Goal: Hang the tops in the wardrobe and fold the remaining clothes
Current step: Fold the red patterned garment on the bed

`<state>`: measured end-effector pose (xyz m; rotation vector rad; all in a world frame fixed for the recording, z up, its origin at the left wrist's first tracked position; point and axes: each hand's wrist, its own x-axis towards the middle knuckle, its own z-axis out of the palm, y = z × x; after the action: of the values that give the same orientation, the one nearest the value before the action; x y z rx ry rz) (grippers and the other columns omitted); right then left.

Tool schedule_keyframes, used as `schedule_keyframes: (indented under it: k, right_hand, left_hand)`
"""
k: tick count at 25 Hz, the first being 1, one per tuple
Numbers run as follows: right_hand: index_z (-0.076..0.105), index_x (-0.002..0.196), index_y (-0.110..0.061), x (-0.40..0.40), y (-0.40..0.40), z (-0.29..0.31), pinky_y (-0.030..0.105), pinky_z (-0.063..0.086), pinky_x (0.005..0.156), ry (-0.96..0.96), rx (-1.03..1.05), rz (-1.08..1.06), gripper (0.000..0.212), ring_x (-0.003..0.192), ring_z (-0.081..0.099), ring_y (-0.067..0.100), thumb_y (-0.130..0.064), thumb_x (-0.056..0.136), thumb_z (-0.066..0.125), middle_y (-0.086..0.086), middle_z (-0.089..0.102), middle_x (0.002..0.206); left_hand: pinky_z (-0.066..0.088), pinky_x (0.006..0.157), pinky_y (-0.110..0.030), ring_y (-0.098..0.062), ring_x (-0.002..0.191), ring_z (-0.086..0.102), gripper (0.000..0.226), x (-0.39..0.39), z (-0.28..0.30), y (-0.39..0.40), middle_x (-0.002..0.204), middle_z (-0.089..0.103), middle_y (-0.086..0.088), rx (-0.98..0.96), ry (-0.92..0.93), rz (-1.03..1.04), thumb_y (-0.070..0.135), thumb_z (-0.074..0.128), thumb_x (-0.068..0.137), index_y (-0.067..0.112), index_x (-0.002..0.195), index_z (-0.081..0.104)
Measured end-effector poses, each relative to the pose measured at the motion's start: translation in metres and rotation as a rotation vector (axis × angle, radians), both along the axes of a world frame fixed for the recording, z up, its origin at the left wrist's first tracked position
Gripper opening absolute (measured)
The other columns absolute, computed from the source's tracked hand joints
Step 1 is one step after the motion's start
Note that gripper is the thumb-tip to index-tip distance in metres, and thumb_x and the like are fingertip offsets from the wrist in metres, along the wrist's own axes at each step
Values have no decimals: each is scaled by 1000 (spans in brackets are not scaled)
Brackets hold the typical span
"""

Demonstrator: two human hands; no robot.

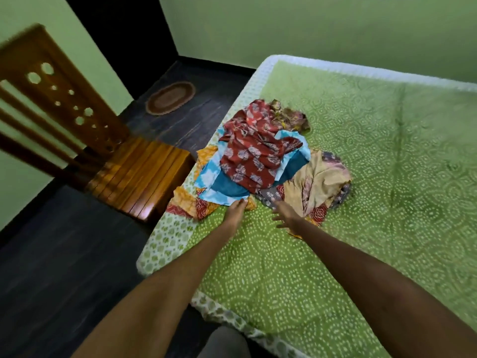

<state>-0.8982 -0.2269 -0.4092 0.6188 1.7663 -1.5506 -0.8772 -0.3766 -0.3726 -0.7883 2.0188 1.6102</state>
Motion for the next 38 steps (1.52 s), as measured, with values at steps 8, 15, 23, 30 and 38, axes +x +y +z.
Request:
schedule_keyframes:
  k: [8,15,23,30,38]
  right_hand:
    - [42,130,-5,-42,-64,-76,36,43,76,-212,50,-157,38,99,54,29,-29,100,41,13,47,131]
    - [46,125,-2,-212,-37,-124,40,42,99,338,474,-144,37,111,50,24,-17,93,54,17,51,128]
    - [58,118,-12,-287,-52,-140,36,48,87,539,701,410,28,93,62,20,-11,92,50,11,64,114]
    - [61,109,-5,-148,-81,-137,30,42,80,537,539,565,22,102,58,29,-8,91,50,16,62,111]
    - [58,114,-5,-310,-29,-150,38,43,88,382,761,208,26,109,56,34,-12,91,49,17,61,115]
  left_hand:
    - [48,81,-42,-41,110,54,42,-79,-115,-67,134,47,-30,-38,-211,-48,12,49,97,1,136,44]
    - [36,103,-39,-31,127,45,44,-137,-175,-74,139,47,-15,-46,-156,-39,11,51,95,-1,137,43]
    - [42,96,-31,-26,121,50,38,-186,-181,-72,133,53,-13,34,4,43,19,49,97,5,132,49]
    - [45,99,-38,-20,109,55,35,-204,-162,-52,123,58,-7,77,-13,130,27,51,96,10,126,54]
    - [46,93,-34,-17,105,54,34,-194,-175,-47,120,58,-7,115,16,115,24,49,97,7,126,54]
